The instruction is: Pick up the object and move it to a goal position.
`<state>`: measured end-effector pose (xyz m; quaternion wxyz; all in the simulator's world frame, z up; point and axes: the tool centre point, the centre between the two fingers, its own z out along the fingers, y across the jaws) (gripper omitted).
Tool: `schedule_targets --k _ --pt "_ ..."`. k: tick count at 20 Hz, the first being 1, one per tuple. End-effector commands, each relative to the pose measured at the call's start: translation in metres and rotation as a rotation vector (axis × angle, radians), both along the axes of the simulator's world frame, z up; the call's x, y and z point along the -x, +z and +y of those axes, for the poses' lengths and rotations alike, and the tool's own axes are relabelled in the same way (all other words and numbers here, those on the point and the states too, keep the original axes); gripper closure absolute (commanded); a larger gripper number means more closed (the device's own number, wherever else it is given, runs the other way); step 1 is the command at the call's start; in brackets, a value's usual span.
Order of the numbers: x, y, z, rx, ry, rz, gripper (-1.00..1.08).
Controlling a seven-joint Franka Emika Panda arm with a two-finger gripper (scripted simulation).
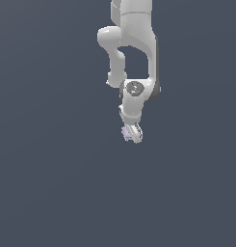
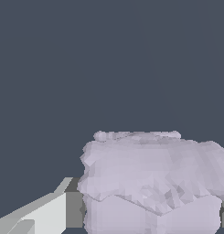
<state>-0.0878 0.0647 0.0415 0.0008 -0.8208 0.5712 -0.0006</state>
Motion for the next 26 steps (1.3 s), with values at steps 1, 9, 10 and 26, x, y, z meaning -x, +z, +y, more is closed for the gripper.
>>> schedule_targets --k 1,9,10,26 --pt "-0.001 0.001 -0.001 0.000 0.000 0.000 1.08" --pt "-0.022 0.022 -0.016 0.001 0.000 0.000 1.08" --pt "-0.026 0.026 -0.019 0.001 0.000 0.000 1.08" --pt "-0.117 0.111 -0.082 0.002 0.000 0.001 1.08"
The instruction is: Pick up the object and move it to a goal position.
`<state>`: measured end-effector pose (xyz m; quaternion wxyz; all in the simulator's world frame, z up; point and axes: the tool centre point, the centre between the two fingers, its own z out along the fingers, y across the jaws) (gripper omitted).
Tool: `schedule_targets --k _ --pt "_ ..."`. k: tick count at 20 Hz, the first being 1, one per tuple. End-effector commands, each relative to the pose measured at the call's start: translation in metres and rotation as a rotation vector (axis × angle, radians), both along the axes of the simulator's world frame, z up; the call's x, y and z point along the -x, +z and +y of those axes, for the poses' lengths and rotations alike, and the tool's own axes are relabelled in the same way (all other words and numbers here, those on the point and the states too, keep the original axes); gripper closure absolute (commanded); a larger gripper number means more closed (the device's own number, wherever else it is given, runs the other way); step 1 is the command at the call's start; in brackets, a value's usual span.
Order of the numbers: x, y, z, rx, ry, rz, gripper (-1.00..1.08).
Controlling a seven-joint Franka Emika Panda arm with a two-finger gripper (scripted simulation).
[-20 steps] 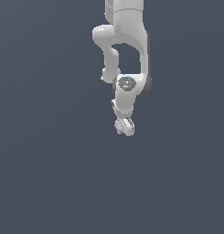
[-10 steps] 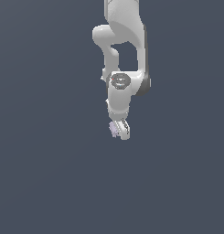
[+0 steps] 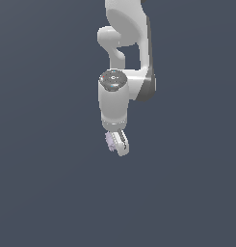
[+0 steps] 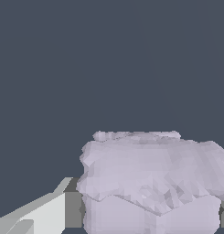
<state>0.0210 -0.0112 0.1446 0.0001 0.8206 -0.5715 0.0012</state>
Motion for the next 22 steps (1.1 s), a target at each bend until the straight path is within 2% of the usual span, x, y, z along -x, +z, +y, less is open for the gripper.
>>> schedule_targets --k 1,13,22 --pt "-0.014 0.013 -0.009 0.000 0.001 0.001 1.08" --pt "-0.069 0.061 -0.044 0.000 0.002 0.002 1.08" --pt "-0.095 0.083 -0.060 -0.001 0.002 0.002 1.08"
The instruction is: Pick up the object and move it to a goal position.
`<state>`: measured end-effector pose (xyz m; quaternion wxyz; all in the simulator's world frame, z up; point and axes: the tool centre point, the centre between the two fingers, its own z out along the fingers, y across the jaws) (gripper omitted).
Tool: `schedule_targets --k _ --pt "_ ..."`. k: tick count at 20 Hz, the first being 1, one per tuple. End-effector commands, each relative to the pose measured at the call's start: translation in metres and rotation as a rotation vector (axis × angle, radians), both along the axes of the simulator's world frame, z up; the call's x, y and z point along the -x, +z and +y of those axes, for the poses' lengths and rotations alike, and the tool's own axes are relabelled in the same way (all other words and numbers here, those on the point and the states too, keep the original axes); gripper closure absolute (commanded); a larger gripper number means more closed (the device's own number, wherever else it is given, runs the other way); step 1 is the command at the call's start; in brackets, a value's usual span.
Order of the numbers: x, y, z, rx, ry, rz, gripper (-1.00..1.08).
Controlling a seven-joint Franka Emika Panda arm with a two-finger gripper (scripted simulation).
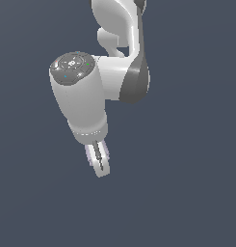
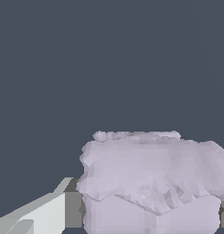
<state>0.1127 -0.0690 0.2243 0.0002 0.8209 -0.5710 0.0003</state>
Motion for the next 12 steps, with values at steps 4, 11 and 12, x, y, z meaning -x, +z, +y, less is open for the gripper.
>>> schedule_targets --k 4,11,12 --pt "-0.0100 0.0079 -0.0057 -0.001 0.000 0.000 1.08" --pt "-0.0148 0.0115 -0.0082 -0.001 0.000 0.000 1.08" --pt "-0.0149 0.0116 -0.0083 -0.001 0.000 0.000 1.08"
